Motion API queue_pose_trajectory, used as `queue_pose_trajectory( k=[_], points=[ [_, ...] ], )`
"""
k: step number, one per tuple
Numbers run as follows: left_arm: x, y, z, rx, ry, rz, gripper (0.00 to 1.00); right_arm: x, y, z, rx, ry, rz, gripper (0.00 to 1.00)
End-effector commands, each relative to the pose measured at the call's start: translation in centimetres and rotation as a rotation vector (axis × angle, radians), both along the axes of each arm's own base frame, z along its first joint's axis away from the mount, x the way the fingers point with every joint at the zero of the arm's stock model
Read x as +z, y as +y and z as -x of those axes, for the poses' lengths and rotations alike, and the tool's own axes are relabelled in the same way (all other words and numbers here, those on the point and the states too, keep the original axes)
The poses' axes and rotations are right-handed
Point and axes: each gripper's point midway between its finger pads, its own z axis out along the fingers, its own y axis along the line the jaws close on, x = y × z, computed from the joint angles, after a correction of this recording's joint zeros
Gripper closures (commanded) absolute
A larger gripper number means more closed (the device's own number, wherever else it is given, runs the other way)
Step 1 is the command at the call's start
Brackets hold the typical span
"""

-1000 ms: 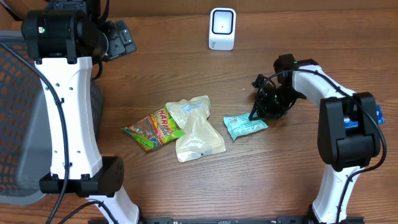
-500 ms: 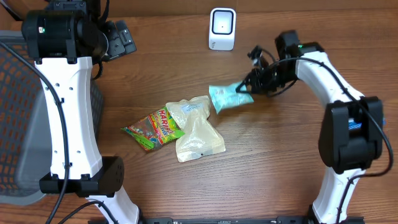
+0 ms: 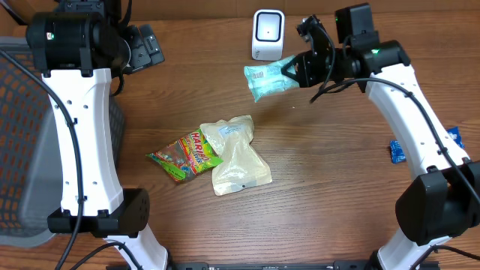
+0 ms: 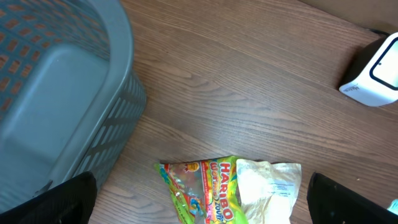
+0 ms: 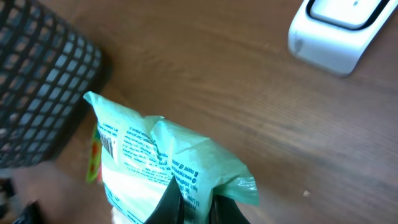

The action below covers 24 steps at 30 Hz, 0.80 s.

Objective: Scan the item barcode
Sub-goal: 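Lift the pale green pack toward the white scanner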

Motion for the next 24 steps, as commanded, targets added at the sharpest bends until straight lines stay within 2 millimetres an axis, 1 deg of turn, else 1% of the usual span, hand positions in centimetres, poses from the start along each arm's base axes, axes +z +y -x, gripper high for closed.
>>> queue_pose_trajectory(
  k=[1, 2, 4, 6, 7, 10, 11, 13, 15, 17, 19, 20, 22, 23, 24],
  points=[
    [0.8, 0.2, 0.2, 0.018, -0.026, -0.004, 0.0, 2.0, -1.9, -3.8, -0.266, -0.125, 0.107, 0.96],
    [0.8, 0.2, 0.3, 0.018, -0.025, -0.004, 0.0, 2.3, -2.7, -5.5, -0.372, -0.205, 0.186, 0.96],
    [0.8, 0.2, 0.3, 0.018, -0.025, -0.004, 0.0, 3.1, -3.2, -7.2, -0.478, -0.313, 0.271, 0.96],
    [0.8, 0.2, 0.3, 0.018, -0.025, -0.004, 0.0, 4.0, -3.4, -8.4, -0.572, -0.412, 0.335, 0.96],
    [0.8, 0.2, 0.2, 0.018, -0.026, -0.004, 0.0, 4.6, -3.1, -9.0, -0.591, -0.48, 0.38, 0.96],
    [0.8, 0.2, 0.3, 0.018, -0.025, -0.004, 0.0, 4.9, -2.2, -10.2, -0.518, -0.622, 0.515, 0.96],
    [0.8, 0.2, 0.3, 0.018, -0.025, -0.004, 0.0, 4.9, -2.1, -10.8, -0.487, -0.681, 0.59, 0.96],
    [0.8, 0.2, 0.2, 0.018, -0.026, -0.004, 0.0, 4.7, -2.4, -11.8, -0.462, -0.749, 0.7, 0.96],
    [0.8, 0.2, 0.3, 0.018, -0.025, -0.004, 0.0, 4.7, -3.2, -13.0, -0.464, -0.826, 0.833, 0.96],
    [0.8, 0.2, 0.2, 0.018, -0.026, -0.004, 0.0, 4.9, -3.5, -13.9, -0.469, -0.883, 0.909, 0.96],
    [0.8, 0.2, 0.3, 0.018, -0.025, -0.004, 0.0, 4.9, -3.1, -14.9, -0.471, -0.941, 0.926, 0.96],
    [0.8, 0.2, 0.2, 0.018, -0.026, -0.004, 0.0, 4.7, -2.4, -15.5, -0.44, -0.985, 0.939, 0.96],
    [0.8, 0.2, 0.3, 0.018, -0.025, -0.004, 0.0, 4.2, -1.5, -16.1, -0.363, -1.032, 0.967, 0.96],
    [0.8, 0.2, 0.3, 0.018, -0.025, -0.004, 0.0, 3.3, -0.7, -16.5, -0.28, -1.067, 1.014, 0.96],
    [0.8, 0.2, 0.2, 0.018, -0.026, -0.004, 0.0, 2.8, -0.4, -16.7, -0.228, -1.089, 1.056, 0.96]
  ],
)
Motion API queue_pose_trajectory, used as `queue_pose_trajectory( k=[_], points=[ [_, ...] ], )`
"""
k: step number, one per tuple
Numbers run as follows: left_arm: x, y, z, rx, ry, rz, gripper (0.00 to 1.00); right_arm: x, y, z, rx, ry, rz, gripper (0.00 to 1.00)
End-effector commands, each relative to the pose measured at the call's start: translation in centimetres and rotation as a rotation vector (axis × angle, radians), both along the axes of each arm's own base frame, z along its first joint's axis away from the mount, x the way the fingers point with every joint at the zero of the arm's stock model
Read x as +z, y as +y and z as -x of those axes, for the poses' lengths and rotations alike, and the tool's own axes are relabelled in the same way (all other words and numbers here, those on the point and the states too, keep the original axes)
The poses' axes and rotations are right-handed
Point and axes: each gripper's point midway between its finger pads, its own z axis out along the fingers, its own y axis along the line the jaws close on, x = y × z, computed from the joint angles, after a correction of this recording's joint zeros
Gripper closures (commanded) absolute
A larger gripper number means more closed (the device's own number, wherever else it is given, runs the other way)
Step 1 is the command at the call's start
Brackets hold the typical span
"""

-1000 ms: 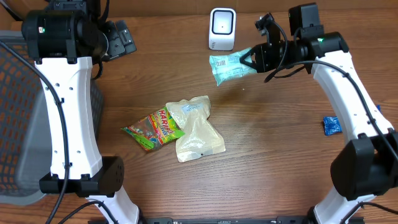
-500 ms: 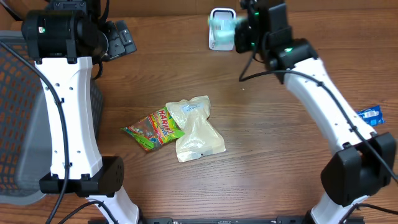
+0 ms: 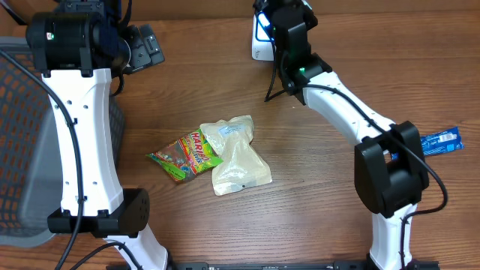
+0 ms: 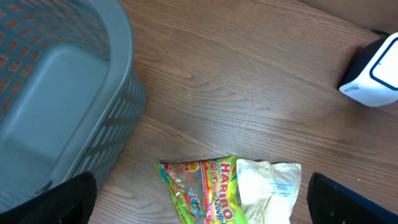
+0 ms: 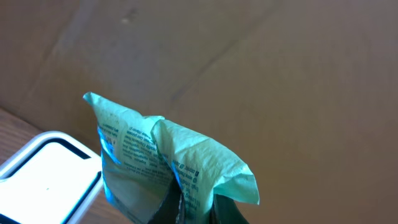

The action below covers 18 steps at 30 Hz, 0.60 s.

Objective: Scan the item barcode
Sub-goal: 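Lift the pale green pack toward the white scanner, then hold the pale green pack in front of the scanner window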

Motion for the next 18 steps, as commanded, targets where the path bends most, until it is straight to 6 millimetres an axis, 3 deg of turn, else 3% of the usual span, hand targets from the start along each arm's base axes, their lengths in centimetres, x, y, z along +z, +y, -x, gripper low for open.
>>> queue_pose_trajectory(
  k=[1, 9, 13, 15, 18],
  points=[
    [0.8, 0.2, 0.2, 0.018, -0.026, -0.004, 0.0, -0.9, 1.3, -1.0, 0.092, -0.002, 0.278, 0.96],
    [0.8, 0.2, 0.3, 0.018, -0.025, -0.004, 0.0, -4.8, 3.1, -2.8, 0.215, -0.038, 0.555, 0.96],
    [0.8, 0.2, 0.3, 0.018, -0.025, -0.004, 0.0, -3.9, 3.9, -3.0, 0.261, -0.102, 0.536, 0.96],
    [0.8, 0.2, 0.3, 0.018, -0.025, -0.004, 0.0, -2.7, 3.7, -3.2, 0.247, -0.15, 0.543, 0.96],
    [0.8, 0.2, 0.2, 0.018, -0.026, -0.004, 0.0, -2.5, 3.2, -3.5, 0.254, -0.158, 0.602, 0.96]
  ],
)
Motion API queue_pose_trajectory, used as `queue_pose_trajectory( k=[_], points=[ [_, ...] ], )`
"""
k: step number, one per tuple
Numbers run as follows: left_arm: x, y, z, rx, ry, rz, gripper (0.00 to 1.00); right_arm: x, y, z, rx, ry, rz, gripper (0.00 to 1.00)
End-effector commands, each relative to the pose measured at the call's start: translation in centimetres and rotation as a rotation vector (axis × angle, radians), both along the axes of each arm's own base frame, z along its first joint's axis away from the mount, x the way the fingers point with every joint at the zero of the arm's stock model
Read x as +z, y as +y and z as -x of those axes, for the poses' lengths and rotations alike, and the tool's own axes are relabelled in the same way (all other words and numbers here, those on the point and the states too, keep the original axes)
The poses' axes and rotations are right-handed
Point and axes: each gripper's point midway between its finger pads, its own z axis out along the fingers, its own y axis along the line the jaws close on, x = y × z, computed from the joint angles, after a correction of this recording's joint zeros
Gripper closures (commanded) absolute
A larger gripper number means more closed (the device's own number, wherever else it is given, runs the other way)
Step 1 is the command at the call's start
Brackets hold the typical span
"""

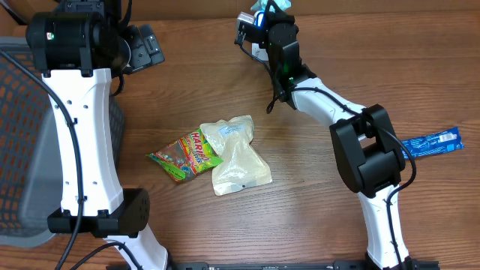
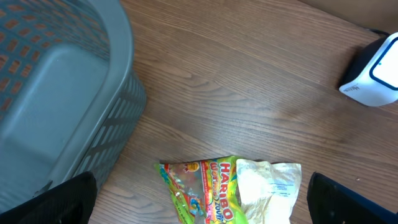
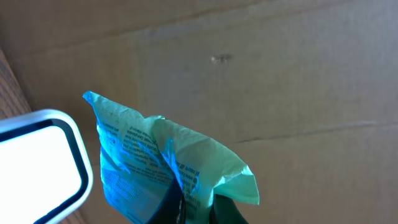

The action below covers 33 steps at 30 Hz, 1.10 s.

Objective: Scan the item barcode
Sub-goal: 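Hold the pale green pack in front of the scanner window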

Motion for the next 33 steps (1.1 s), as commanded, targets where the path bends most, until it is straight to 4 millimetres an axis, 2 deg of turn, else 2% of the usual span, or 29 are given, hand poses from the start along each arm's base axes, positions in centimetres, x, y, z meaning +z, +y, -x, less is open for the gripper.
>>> queue_pose_trajectory(
  k=[1, 6, 16, 33],
  points=[
    [0.8, 0.2, 0.3, 0.018, -0.025, -0.004, 0.0, 2.2, -0.8, -0.6, 0.016, -0.05, 0.054, 0.96],
    [0.8, 0.2, 0.3, 0.018, -0.025, -0.004, 0.0, 1.8, -1.1, -0.8, 0.036, -0.045, 0.056, 0.96],
    [0.8, 0.2, 0.3, 0.018, -0.025, -0.004, 0.0, -0.3, -1.7, -1.0, 0.032, 0.033, 0.086, 0.96],
    [0.8, 0.2, 0.3, 0.018, -0.025, -0.004, 0.0, -0.3, -2.2, -1.0, 0.001, 0.035, 0.09, 0.96]
  ],
)
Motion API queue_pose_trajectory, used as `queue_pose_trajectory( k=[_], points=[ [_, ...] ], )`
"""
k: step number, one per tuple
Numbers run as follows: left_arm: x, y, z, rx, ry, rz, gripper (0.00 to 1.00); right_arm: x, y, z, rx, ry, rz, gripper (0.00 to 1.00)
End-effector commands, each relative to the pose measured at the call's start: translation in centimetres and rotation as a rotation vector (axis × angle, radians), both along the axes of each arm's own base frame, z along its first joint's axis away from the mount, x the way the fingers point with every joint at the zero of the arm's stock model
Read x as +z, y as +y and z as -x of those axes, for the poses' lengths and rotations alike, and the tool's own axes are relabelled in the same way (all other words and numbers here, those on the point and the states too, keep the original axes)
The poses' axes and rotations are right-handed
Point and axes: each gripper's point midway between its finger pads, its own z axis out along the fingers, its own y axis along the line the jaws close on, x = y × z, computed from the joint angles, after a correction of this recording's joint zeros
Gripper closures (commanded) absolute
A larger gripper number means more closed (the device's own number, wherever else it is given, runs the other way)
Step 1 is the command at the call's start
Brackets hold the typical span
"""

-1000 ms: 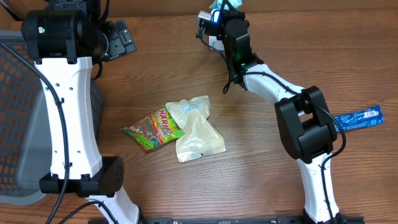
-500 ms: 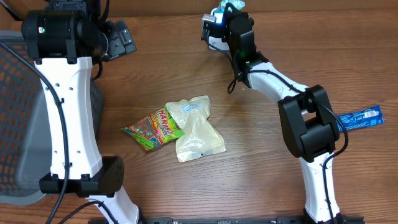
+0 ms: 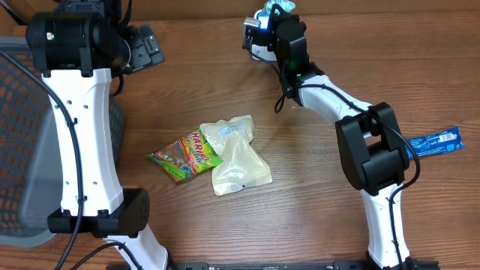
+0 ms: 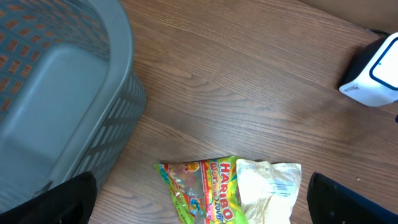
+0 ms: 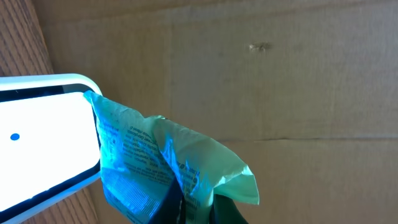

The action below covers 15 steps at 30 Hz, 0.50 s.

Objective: Scan the item barcode
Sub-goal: 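Hold the pale green pack in front of the scanner window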

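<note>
My right gripper [image 5: 196,210] is shut on a mint-green packet [image 5: 163,163] and holds its printed side against the lit face of the white scanner [image 5: 43,140]; blue light falls on the packet. Overhead, that gripper [image 3: 267,16] hangs over the scanner [image 3: 257,51] at the table's far edge, covering most of it. My left gripper [image 4: 202,214] is open and holds nothing; its fingers [image 4: 73,198] straddle a Haribo bag [image 4: 200,190] and a white pouch [image 4: 267,186] below.
A grey mesh basket [image 4: 56,93] stands at the table's left side. The Haribo bag [image 3: 184,154] and white pouch [image 3: 236,156] lie mid-table. A blue wrapper [image 3: 431,141] lies at the right. A cardboard wall [image 5: 280,93] stands behind the scanner.
My right gripper has shifted slightly, so the green packet now overlaps the scanner's lit face instead of standing beside it. The left arm has not moved.
First my right gripper held the green packet over the table, just right of the scanner. Then it was up at the scanner with the wrist turned toward the back wall. Later the packet stood beside the scanner's face, and now it is in front of it.
</note>
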Motion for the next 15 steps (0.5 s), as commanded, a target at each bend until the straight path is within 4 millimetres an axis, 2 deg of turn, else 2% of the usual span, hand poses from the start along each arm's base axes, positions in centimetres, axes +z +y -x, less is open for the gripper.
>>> queue_pose_trajectory(
  k=[1, 3, 10, 14, 15],
  points=[
    [0.8, 0.2, 0.3, 0.018, -0.025, -0.004, 0.01, 1.8, -0.7, -0.4, -0.034, -0.039, -0.013, 0.96],
    [0.8, 0.2, 0.3, 0.018, -0.025, -0.004, 0.0, 2.3, -0.6, -0.3, -0.046, -0.062, -0.021, 0.96],
    [0.8, 0.2, 0.3, 0.018, -0.025, -0.004, 0.0, 5.6, 1.8, 1.5, -0.048, -0.1, -0.036, 0.96],
    [0.8, 0.2, 0.3, 0.018, -0.025, -0.004, 0.0, 7.1, 2.4, 3.4, -0.07, -0.038, 0.005, 0.96],
    [0.8, 0.2, 0.3, 0.018, -0.025, -0.004, 0.0, 7.4, 2.6, 4.5, -0.068, 0.012, 0.037, 0.96]
  ],
)
